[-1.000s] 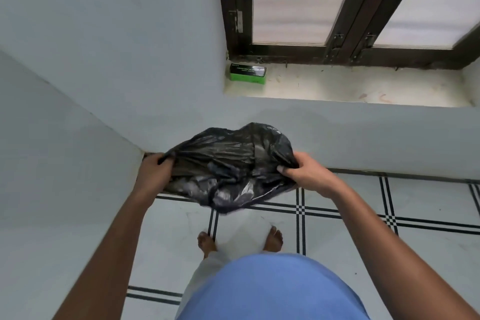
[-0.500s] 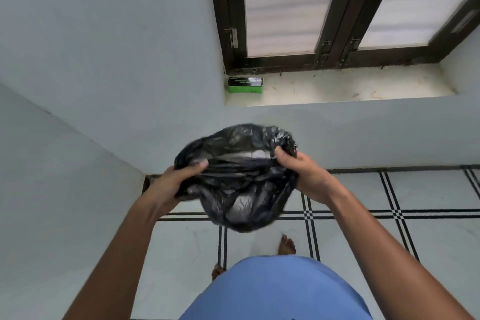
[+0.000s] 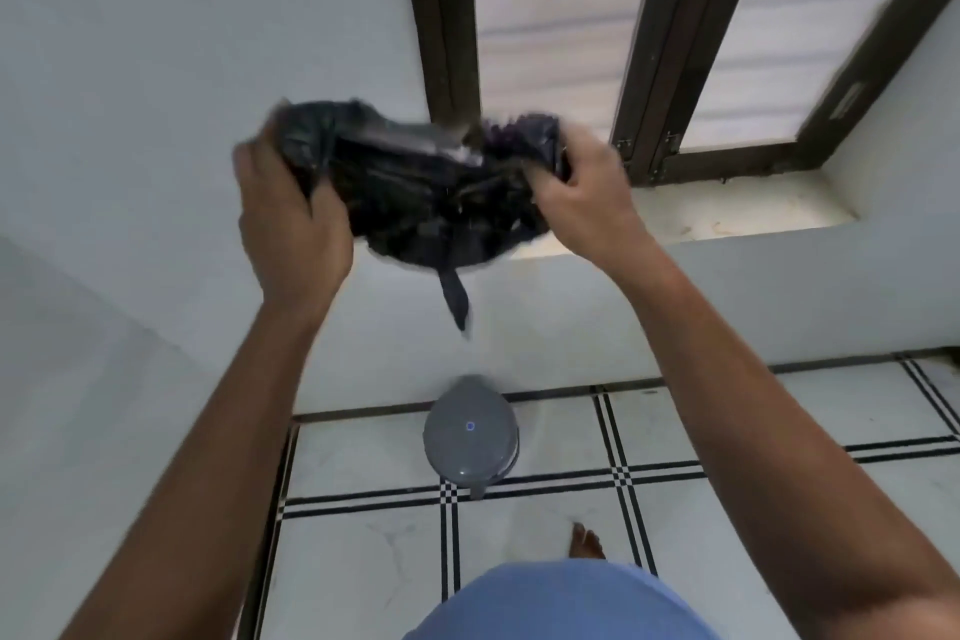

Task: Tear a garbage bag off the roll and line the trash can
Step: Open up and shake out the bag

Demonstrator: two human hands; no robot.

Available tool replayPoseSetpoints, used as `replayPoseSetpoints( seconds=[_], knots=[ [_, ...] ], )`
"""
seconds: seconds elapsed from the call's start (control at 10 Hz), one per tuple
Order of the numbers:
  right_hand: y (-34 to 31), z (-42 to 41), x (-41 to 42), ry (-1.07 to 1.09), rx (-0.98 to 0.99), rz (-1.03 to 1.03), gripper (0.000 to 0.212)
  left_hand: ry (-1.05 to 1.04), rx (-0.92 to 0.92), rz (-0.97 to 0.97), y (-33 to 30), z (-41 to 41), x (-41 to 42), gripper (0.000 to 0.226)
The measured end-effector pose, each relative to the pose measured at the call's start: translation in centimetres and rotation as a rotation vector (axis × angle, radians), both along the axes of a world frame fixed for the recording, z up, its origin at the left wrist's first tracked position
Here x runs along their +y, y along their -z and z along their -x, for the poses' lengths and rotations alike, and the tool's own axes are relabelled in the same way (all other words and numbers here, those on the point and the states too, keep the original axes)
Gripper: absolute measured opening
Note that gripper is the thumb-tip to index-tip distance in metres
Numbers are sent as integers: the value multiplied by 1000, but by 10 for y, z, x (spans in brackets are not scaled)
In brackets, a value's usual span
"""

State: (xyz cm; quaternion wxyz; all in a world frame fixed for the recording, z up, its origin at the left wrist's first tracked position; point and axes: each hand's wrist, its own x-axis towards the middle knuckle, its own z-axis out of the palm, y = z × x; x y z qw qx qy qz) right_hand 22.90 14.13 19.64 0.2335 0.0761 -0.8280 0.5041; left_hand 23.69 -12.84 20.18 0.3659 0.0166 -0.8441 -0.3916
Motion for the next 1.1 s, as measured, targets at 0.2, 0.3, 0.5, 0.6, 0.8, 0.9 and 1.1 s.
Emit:
replayPoseSetpoints(
  seconds=[0.2, 0.3, 0.5, 0.6, 0.8, 0.9, 1.1],
  knots=[
    [123, -35, -20, -244, -599, -842, 39, 355, -1105, 780, 148, -17, -15, 54],
    [200, -54, 1, -435, -1310, -624, 33, 447, -1535, 399, 213, -37, -52, 36],
    [172, -38, 21, -180, -1055, 6, 18, 167, -1135, -370, 182, -23, -64, 20],
    [111, -21, 15, 5, -709, -46, 13, 95, -802, -403, 110, -8, -47, 24],
    [105, -35, -10, 299, 314, -324, 43, 14, -97, 327, 92, -35, -17, 52],
    [178, -35, -2, -226, -769, -842, 41, 436, -1126, 776, 146, -33, -29, 26],
    [182, -44, 16, -275, -1180, -323, 30, 358, -1366, -129, 158, -31, -49, 28]
  ],
)
